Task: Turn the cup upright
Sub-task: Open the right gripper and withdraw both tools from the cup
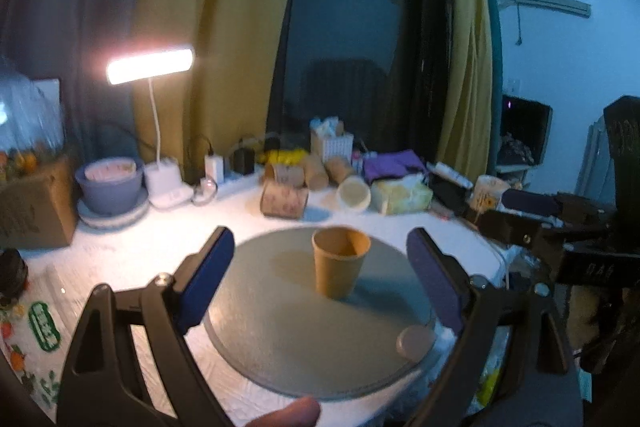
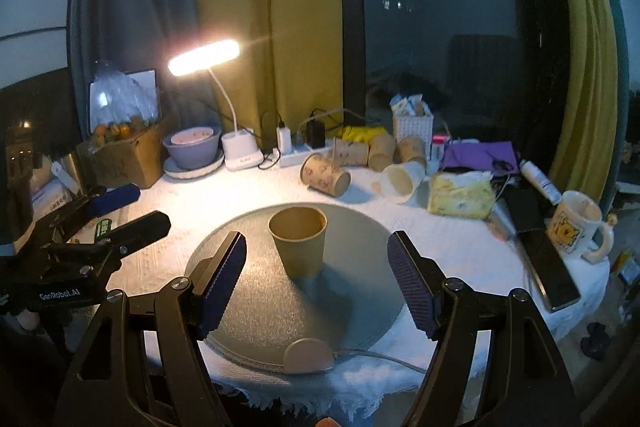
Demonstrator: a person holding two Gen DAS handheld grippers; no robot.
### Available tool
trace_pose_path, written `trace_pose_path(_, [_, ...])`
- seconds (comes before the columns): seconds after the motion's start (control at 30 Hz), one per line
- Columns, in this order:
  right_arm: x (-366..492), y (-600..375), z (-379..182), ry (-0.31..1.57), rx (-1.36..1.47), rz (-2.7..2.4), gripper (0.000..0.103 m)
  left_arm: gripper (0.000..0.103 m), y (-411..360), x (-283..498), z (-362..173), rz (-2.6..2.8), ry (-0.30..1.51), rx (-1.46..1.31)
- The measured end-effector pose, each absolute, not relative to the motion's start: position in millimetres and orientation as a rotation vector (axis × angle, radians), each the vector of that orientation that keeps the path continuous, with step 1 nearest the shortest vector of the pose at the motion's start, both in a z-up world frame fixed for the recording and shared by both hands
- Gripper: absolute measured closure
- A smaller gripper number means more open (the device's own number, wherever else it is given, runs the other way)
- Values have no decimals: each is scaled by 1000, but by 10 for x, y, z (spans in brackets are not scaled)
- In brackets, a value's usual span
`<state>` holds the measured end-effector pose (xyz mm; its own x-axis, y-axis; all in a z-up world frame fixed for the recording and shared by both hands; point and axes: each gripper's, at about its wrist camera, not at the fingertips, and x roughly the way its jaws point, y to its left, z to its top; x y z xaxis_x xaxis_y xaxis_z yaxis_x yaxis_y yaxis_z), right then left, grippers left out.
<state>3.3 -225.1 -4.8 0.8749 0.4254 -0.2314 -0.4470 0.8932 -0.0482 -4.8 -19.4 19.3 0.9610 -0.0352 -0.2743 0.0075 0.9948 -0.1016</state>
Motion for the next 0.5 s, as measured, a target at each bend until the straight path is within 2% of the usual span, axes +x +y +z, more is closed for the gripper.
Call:
trace_pose_path(0.37, [-243, -2303, 161, 127, -112, 442, 27, 14, -247, -231, 449, -31, 196, -74])
trace_pose_path(0.5, [-329, -2327, 212, 105, -115, 433, 27, 5, -262, -303, 498, -54, 165, -90])
